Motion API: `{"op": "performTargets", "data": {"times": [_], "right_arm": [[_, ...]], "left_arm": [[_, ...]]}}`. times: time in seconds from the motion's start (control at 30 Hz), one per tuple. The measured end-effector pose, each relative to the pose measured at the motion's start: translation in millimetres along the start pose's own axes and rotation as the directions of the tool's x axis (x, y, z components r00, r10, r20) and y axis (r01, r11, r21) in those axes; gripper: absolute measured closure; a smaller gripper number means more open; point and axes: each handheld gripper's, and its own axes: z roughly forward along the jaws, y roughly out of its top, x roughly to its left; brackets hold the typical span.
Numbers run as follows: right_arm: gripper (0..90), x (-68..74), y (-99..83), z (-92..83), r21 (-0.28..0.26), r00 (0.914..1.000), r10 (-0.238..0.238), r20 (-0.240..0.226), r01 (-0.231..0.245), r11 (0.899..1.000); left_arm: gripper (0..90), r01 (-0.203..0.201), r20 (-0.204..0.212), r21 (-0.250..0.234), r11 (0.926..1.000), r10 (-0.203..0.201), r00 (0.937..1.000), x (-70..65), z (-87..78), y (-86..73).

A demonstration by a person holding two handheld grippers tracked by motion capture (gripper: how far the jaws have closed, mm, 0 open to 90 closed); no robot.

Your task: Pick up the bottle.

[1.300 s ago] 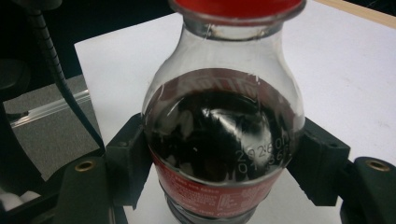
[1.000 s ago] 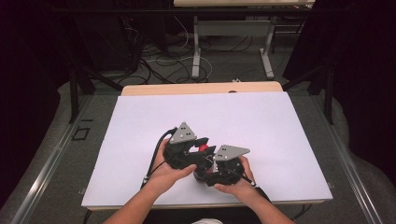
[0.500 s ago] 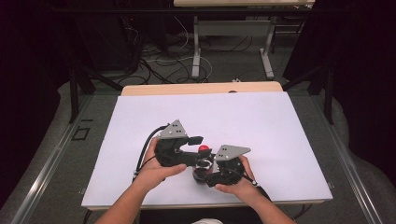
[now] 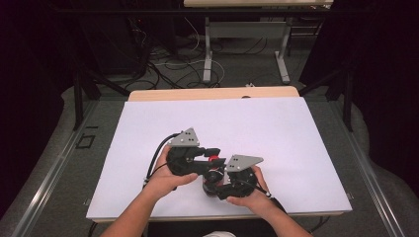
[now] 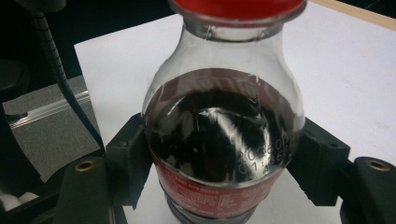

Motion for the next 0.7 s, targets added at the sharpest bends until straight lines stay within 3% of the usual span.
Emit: {"op": "performTargets", "data": {"times": [0.03, 0.1, 0.23, 0.33, 0.43, 0.7], "right_arm": [[30.1, -0.1, 0.1, -0.2, 0.001, 1.0, 0.004, 0.003, -0.004, 1.0], [30.1, -0.7, 0.0, 0.0, 0.0, 0.9999, 0.006, 0.014, -0.006, 1.0], [30.2, -0.4, 0.2, -0.5, -0.004, 0.9986, 0.009, 0.052, -0.009, 1.0], [30.2, 0.4, 0.0, -0.7, -0.001, 0.9966, 0.012, 0.082, -0.012, 1.0], [30.2, -2.0, -0.1, -1.7, 0.007, 0.9966, 0.01, 0.082, -0.01, 1.0], [30.2, -2.5, 0.7, -3.2, -0.005, 0.9968, 0.023, 0.077, -0.023, 1.0]], "left_arm": [[61.5, 0.018, -0.028, -0.009, 0.9998, -0.018, 0.9995, -3.5, 1.3, 0.1], [61.7, 0.009, -0.09, 0.0, 1.0, -0.009, 0.9959, -9.3, 2.6, 2.1], [61.9, 0.033, -0.186, -0.011, 0.9994, -0.035, 0.9818, -19.6, 7.0, 4.4], [61.9, 0.049, -0.235, -0.012, 0.9987, -0.05, 0.9707, -24.9, 10.7, 5.1], [61.4, 0.067, -0.23, -0.019, 0.9976, -0.07, 0.9707, -22.7, 12.1, 6.0], [51.5, 0.097, -0.153, -0.024, 0.995, -0.099, 0.9833, -14.2, 2.6, 4.9]]}}
